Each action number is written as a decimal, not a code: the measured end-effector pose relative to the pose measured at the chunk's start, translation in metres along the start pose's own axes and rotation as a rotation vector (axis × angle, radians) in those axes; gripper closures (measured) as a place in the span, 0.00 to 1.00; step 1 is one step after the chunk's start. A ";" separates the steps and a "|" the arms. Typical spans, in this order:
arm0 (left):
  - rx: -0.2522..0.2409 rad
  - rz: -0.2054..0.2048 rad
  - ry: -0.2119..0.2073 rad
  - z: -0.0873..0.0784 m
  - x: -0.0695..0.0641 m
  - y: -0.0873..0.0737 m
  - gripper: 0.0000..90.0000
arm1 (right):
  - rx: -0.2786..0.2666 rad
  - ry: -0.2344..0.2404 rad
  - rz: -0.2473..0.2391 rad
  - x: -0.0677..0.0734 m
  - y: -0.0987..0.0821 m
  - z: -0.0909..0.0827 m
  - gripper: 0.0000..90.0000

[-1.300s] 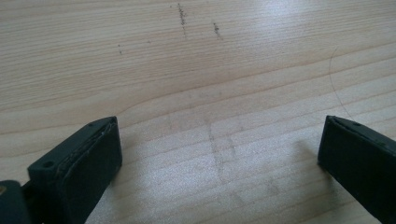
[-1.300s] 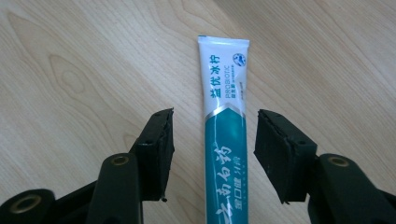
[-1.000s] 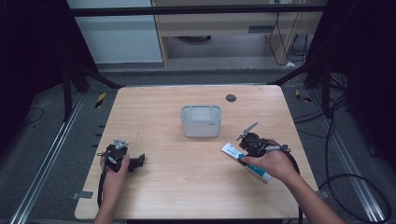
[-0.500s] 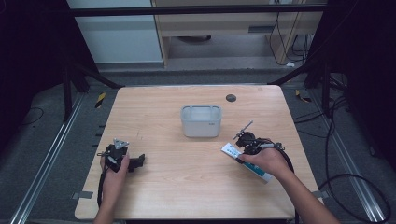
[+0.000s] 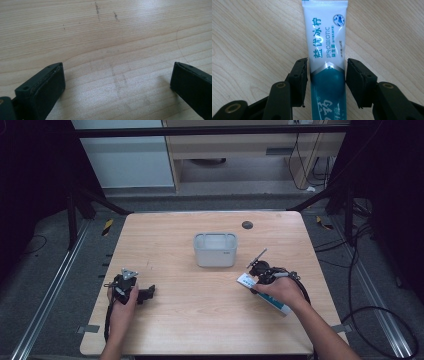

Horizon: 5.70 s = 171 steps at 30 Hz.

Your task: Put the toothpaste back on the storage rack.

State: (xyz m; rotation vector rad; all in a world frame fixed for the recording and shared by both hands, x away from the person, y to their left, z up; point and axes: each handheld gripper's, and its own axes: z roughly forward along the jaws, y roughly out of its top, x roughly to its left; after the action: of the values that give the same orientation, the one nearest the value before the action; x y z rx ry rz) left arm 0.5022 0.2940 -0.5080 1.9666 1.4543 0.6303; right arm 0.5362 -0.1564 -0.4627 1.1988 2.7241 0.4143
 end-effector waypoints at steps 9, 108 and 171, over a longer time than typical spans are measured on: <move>0.000 0.000 0.000 0.000 0.000 0.000 0.00 | 0.004 -0.002 0.000 0.001 0.005 0.004 0.61; 0.000 0.000 -0.001 0.000 0.000 0.000 0.00 | -0.354 -0.008 0.038 -0.002 0.029 -0.080 0.90; -0.001 0.000 -0.001 0.001 0.001 0.001 0.00 | -0.903 -0.144 0.180 0.058 0.109 -0.130 0.89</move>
State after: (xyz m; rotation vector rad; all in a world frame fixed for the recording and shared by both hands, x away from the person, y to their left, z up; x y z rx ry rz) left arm 0.5031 0.2943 -0.5080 1.9665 1.4533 0.6302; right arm 0.5433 -0.0681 -0.3064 1.1066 1.8959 1.3233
